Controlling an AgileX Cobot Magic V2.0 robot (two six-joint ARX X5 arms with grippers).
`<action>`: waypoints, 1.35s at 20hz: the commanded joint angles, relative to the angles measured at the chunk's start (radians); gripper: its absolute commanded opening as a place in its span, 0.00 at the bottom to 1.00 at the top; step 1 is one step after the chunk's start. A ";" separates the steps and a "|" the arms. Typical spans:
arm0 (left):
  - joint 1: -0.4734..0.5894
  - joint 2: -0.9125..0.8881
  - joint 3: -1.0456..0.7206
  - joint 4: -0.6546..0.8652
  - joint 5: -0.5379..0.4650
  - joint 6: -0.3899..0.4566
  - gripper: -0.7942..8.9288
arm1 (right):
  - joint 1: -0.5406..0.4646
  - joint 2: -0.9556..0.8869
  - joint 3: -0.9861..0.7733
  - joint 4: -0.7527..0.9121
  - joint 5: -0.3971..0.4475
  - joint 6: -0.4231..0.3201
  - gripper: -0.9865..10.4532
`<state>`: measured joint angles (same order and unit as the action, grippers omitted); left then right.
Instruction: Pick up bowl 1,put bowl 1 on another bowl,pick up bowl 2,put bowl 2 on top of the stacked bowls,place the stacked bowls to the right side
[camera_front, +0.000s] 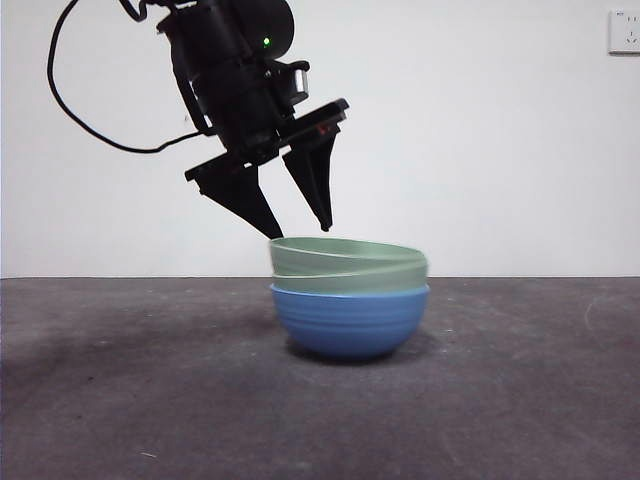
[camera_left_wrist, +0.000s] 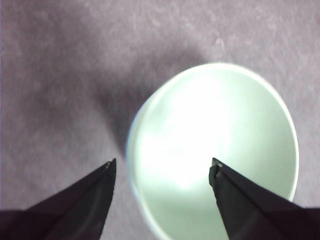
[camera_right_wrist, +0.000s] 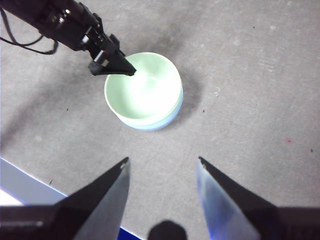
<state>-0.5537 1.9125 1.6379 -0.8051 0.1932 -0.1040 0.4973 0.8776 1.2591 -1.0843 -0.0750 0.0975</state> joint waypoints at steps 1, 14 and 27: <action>-0.003 -0.003 0.051 -0.077 -0.003 0.034 0.41 | 0.001 0.010 0.001 0.005 0.003 -0.001 0.28; 0.007 -0.471 0.100 -0.332 -0.013 0.134 0.41 | 0.000 0.495 0.001 0.245 -0.005 0.003 0.53; 0.005 -0.605 0.100 -0.493 -0.009 0.159 0.41 | -0.069 0.951 0.001 0.492 -0.137 0.159 0.52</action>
<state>-0.5499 1.3090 1.7374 -1.2999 0.1829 0.0422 0.4252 1.8248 1.2594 -0.5972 -0.2096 0.2447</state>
